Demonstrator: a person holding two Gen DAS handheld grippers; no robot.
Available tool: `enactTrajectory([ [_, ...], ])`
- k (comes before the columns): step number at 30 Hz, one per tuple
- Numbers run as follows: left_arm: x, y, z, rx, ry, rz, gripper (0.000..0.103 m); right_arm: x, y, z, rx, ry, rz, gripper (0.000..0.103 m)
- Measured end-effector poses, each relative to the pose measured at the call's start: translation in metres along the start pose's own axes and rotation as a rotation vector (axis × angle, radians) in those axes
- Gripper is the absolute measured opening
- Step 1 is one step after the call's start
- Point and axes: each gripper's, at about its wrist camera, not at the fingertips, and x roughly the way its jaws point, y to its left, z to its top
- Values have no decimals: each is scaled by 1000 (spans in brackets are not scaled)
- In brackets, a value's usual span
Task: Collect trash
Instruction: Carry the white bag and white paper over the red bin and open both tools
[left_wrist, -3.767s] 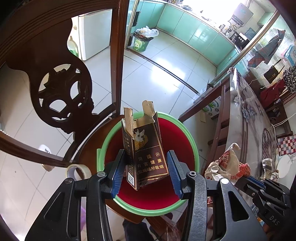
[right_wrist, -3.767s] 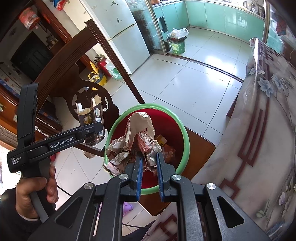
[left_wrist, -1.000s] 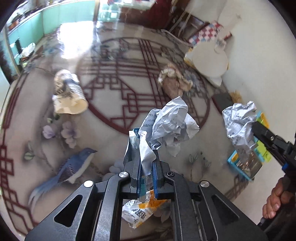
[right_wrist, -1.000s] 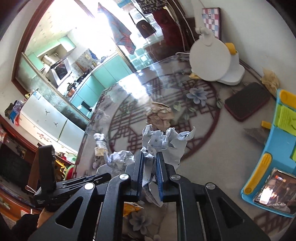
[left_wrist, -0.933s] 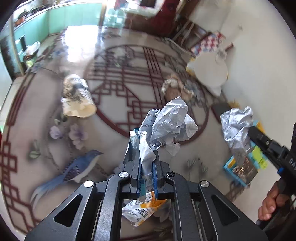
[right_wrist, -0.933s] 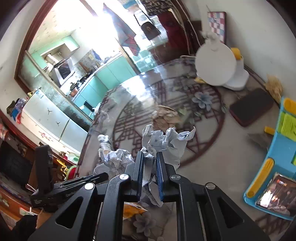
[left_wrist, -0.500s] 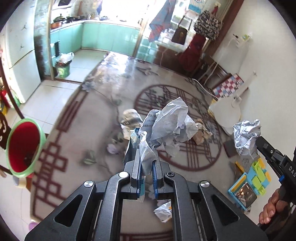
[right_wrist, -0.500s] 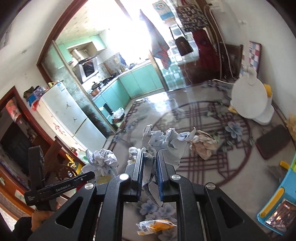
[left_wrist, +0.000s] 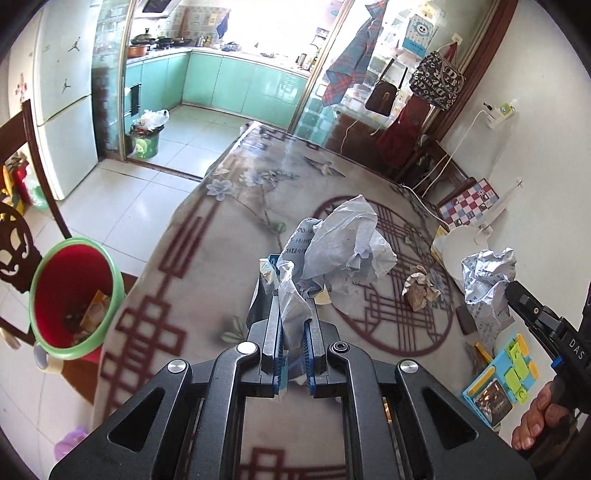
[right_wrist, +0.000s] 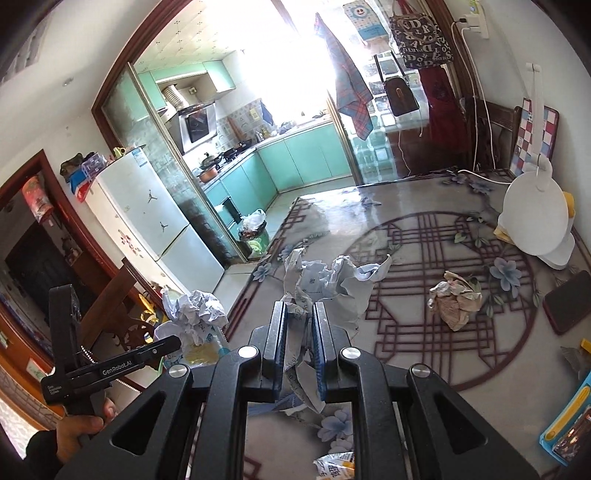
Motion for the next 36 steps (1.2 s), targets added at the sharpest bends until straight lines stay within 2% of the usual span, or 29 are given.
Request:
enactTrajectory([
  [10, -2, 64, 32, 13, 4, -21, 9, 39, 67, 4, 0, -12, -40, 11],
  [18, -1, 122, 59, 17, 18, -20, 9, 81, 132, 1, -18, 14, -48, 11],
  [26, -9, 181, 71, -24, 10, 15, 9, 123, 193, -5, -56, 45, -11, 11],
  [36, -14, 246, 71, -116, 14, 76, 9, 179, 252, -14, -120, 115, 47, 11],
])
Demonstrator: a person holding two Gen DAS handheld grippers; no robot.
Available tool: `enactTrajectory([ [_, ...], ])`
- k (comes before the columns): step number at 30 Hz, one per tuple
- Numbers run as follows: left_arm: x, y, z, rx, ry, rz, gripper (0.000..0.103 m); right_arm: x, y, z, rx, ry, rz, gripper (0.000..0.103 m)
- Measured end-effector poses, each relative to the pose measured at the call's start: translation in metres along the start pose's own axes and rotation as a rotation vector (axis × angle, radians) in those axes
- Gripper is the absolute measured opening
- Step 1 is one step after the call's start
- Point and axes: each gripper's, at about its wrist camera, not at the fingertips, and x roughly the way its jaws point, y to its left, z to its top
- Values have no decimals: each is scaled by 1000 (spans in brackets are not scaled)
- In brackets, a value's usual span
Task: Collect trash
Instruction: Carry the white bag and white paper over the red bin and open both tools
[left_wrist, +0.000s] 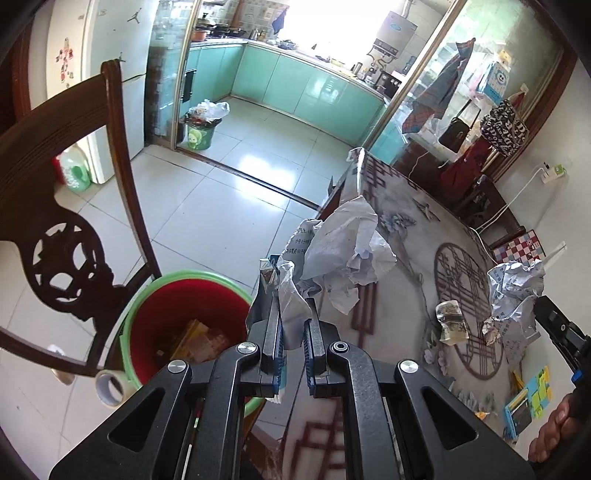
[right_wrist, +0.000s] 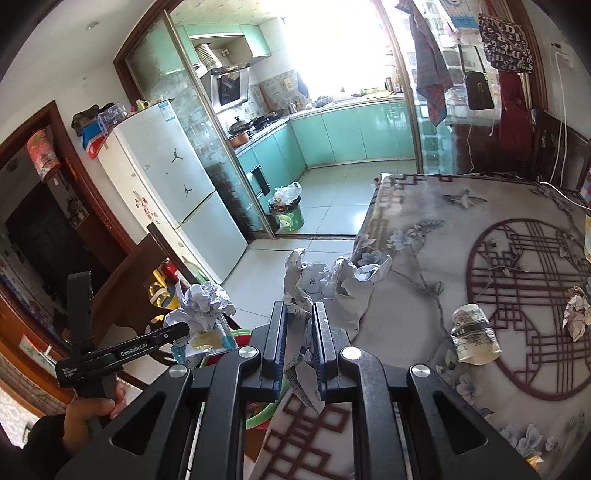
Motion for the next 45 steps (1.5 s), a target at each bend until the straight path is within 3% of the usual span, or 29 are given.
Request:
enactTrajectory([
  [5, 4, 28, -5, -26, 20, 46, 9, 37, 23, -5, -18, 64, 49, 11],
  [11, 23, 63, -12, -57, 70, 126, 9, 104, 53, -30, -21, 206, 172, 11],
  [18, 36, 92, -18, -98, 108, 176, 9, 166, 74, -51, -40, 339, 226, 11],
  [25, 41, 110, -16, -124, 118, 202, 9, 196, 95, -59, -99, 381, 244, 12],
  [36, 45, 122, -14, -133, 128, 237, 10, 207, 108, -62, -120, 399, 264, 12],
  [38, 42, 125, -13, -152, 122, 249, 19, 207, 110, -62, -125, 397, 270, 13],
  [39, 38, 127, -12, -168, 103, 249, 34, 208, 112, -62, -134, 394, 264, 13],
  [40, 34, 128, -11, -182, 83, 252, 55, 207, 113, -62, -145, 387, 258, 13],
  [42, 26, 128, -9, -195, 42, 257, 78, 205, 115, -62, -158, 374, 258, 15],
  [45, 17, 125, -7, -188, 2, 272, 79, 202, 117, -61, -166, 359, 263, 21],
])
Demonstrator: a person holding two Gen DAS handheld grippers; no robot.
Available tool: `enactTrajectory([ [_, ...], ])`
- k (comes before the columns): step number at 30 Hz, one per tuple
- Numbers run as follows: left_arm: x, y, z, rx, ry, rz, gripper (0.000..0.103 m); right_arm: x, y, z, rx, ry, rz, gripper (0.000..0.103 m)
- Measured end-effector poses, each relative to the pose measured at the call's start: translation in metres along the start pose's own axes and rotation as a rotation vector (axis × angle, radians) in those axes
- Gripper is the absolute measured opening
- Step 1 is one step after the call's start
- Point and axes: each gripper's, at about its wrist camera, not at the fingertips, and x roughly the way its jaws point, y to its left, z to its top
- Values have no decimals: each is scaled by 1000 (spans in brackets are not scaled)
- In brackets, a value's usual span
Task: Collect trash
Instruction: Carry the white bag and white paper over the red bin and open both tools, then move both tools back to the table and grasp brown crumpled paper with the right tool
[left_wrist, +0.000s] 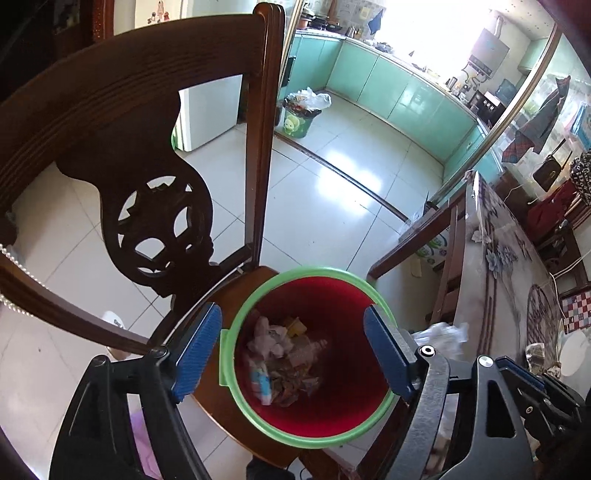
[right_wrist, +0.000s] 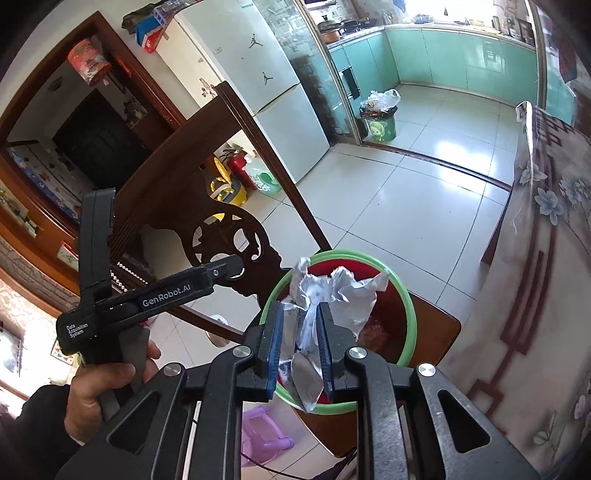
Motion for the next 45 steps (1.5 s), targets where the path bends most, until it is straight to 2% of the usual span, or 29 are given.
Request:
enactTrajectory([
  [6, -8, -9, -3, 3, -13, -10, 79, -20, 0, -2, 11, -47, 1, 33],
  [15, -21, -58, -18, 125, -28, -49, 79, -86, -22, -27, 52, -131, -44, 35],
  [21, -20, -103, -31, 209, -10, -105, 79, -146, -60, -61, 143, -199, -159, 42],
  [26, -21, -155, -47, 331, 6, -179, 79, -194, -95, -101, 246, -242, -270, 47],
  [31, -26, -202, -69, 458, 23, -242, 79, -242, -137, -157, 424, -269, -382, 48],
  [36, -28, -232, -90, 543, 46, -305, 80, -293, -186, -223, 623, -311, -539, 48],
  [39, -25, -246, -103, 568, 75, -316, 80, -329, -220, -253, 710, -339, -621, 48],
  [42, -21, -261, -117, 570, 112, -323, 80, -367, -251, -261, 708, -373, -685, 48],
  [45, -22, -274, -128, 571, 118, -314, 80, -394, -285, -248, 651, -386, -709, 48],
])
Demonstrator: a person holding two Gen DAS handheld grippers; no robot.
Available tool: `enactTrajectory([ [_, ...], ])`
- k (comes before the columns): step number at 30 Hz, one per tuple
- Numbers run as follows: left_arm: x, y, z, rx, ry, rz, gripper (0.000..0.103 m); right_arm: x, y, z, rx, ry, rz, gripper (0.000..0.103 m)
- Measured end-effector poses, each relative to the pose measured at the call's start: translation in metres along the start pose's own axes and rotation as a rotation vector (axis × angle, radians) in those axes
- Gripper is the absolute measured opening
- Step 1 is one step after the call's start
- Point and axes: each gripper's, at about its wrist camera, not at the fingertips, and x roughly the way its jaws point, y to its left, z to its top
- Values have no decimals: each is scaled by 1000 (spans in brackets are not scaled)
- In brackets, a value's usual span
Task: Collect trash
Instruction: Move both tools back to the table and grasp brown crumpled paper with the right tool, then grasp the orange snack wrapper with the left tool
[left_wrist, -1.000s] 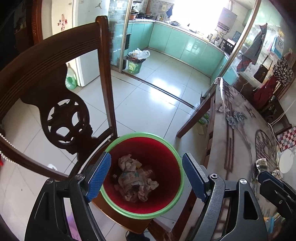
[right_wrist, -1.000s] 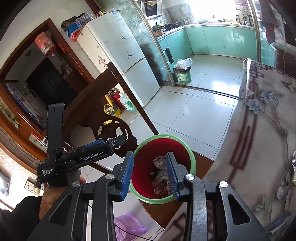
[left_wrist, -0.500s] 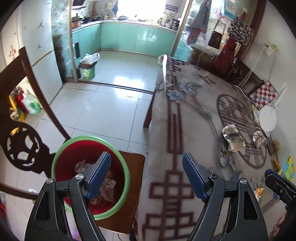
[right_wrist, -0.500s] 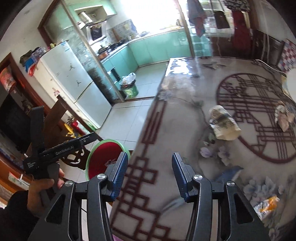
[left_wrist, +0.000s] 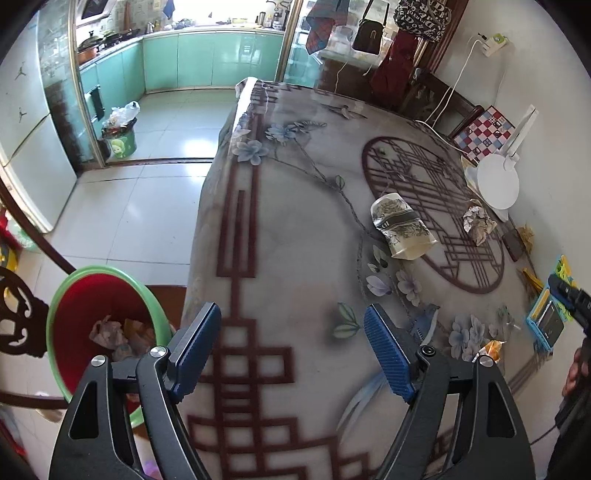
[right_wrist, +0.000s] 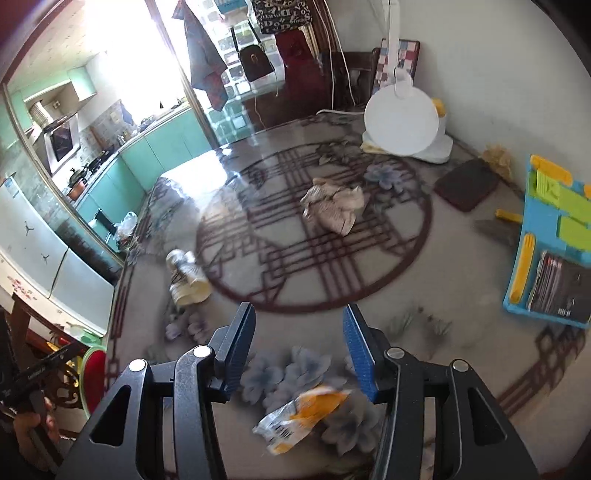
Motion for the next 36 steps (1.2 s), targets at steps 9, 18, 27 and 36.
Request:
enactTrajectory([
  [9, 16, -43, -1, -138, 26, 81, 80, 127, -27, 106, -204, 95, 77, 48],
  [18, 37, -92, -6, -157, 64, 148, 80, 175, -38, 97, -266, 243, 329, 0],
  [27, 54, -147, 3, -72, 104, -167, 83, 144, -55, 106, -273, 210, 386, 1],
  [36, 79, -262, -63, 376, 339, -293, 86, 169, -58, 118, -238, 243, 357, 2],
])
